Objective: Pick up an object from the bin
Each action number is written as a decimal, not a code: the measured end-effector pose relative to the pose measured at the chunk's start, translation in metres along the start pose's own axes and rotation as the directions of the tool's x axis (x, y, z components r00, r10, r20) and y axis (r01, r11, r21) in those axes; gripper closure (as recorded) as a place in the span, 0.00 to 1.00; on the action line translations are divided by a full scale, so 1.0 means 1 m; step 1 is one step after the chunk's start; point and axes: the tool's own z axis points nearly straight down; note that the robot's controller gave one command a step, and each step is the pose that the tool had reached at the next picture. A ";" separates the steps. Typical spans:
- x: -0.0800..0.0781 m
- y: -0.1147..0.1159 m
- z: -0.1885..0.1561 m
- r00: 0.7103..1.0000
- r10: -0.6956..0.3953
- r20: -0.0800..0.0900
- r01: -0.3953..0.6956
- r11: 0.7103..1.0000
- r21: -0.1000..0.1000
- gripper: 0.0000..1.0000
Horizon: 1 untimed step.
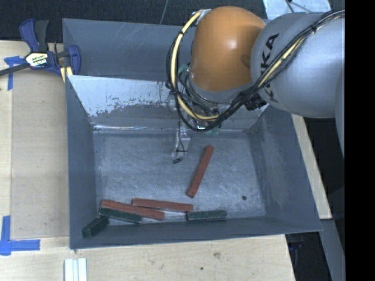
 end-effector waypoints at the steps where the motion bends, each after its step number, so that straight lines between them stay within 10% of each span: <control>1: 0.000 -0.005 0.007 1.000 0.003 0.020 -0.003 1.000 -0.003 0.00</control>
Offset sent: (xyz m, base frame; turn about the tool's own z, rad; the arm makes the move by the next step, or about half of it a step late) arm -0.0194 -0.0405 -0.0907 0.0304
